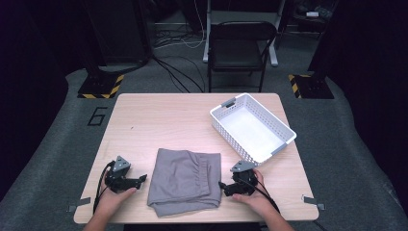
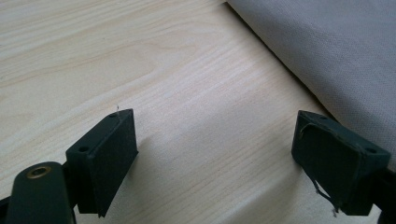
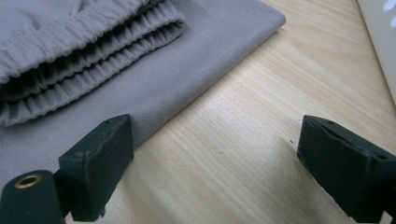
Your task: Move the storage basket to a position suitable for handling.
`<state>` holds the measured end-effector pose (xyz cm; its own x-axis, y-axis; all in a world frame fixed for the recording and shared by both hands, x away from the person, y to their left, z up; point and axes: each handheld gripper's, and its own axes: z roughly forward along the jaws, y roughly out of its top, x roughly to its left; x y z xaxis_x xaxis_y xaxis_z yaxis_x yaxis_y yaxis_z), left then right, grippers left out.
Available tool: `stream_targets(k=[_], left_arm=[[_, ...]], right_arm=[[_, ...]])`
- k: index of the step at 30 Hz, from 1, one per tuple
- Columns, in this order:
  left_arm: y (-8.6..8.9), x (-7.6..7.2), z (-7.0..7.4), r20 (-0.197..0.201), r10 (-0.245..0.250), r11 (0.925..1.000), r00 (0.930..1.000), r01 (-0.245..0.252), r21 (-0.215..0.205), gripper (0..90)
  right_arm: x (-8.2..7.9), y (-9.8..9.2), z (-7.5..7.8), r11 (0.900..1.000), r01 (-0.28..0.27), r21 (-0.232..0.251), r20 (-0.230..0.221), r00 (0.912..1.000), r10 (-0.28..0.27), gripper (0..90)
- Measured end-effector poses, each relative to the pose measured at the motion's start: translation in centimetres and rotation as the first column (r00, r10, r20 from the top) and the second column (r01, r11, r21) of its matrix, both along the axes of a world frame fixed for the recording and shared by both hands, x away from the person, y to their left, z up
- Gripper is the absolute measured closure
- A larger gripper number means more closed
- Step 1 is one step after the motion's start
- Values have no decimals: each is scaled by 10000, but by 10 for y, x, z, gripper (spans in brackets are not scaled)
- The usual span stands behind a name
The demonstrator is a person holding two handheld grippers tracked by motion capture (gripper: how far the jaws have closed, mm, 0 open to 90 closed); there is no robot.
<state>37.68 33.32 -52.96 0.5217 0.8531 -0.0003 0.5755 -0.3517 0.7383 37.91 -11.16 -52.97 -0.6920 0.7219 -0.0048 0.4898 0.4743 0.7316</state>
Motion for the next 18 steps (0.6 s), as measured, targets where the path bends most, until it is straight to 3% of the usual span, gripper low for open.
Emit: stream_targets(k=[18], left_arm=[[-2, -1, -1, 86, 203, 9998, 9998, -202, -76, 145]], right_arm=[[-2, 0, 0, 9996, 283, 9, -81, 9996, -283, 92]])
